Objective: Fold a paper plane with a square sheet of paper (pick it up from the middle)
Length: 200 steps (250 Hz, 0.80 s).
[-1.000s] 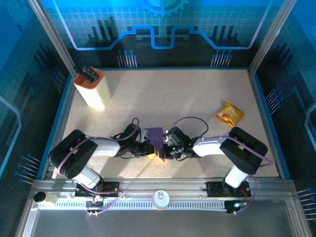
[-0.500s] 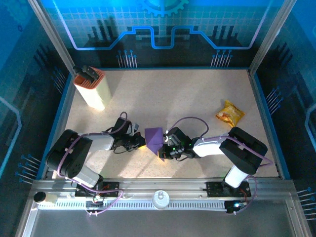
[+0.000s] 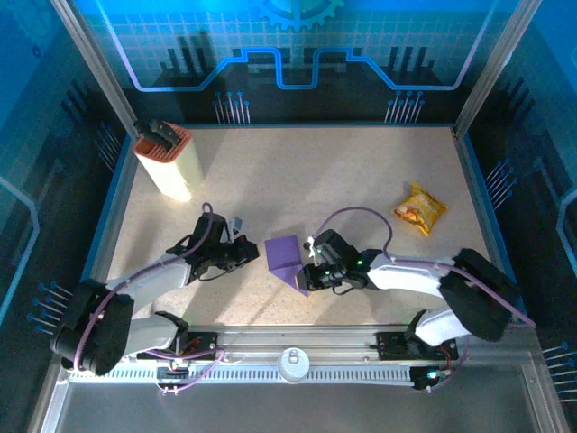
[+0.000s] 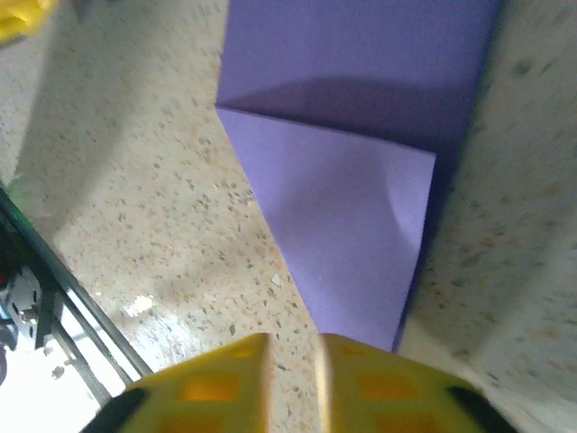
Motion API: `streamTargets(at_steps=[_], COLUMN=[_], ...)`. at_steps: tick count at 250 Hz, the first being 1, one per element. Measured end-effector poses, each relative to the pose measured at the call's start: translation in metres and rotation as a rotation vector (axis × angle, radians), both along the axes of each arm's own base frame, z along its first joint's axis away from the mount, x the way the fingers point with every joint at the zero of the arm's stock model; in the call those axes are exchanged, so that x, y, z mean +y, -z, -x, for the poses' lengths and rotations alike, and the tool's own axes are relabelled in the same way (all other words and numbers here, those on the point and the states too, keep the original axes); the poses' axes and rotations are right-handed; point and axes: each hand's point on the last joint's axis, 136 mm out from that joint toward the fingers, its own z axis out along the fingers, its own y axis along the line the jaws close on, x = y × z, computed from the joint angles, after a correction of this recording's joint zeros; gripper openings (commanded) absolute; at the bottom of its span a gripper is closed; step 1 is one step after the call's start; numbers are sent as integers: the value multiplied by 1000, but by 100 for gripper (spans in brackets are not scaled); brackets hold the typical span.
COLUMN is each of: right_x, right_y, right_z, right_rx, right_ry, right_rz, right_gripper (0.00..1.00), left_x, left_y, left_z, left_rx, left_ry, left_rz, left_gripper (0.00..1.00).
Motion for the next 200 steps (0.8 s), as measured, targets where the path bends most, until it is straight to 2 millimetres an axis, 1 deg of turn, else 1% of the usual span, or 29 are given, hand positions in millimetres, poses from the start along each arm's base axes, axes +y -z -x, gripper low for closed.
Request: streamTargets(at_steps=[15,23,29,54,67,76,105,128,159,200], right_x=[-6,-11,-13,-23,-23,-21,-17,-17,-15,-15], right_y=[-12,-15,-16,-6,1,5,13,18,18,18], right_z=[-9,-18,-23,-36,-37,-35,-32,-30,-30,-30], right_rx=[-42,-53,-56,-30,-9,4,35,54,63,68], right_ry=[30,58,75,132,130,122,106,101,105,113], right_rz=[8,12,12,24,27,27,25,29,23,20], right_gripper=[36,38,39,40,40,40,39,39,38,37], left_x=[-1,-2,-2,-7,-9,-10,-14,-17,-22,-25], left_y=[-1,-1,1,6,9,11,17,23,29,30], left_z=[2,3,4,6,6,6,6,7,6,5], left_rx=[4,12,22,55,70,82,115,148,178,190], left_ry=[-8,-13,-18,-17,-16,-17,-14,3,20,32], left_rz=[13,21,27,48,57,64,82,90,100,109], left_gripper=[34,39,42,47,53,55,55,53,51,49])
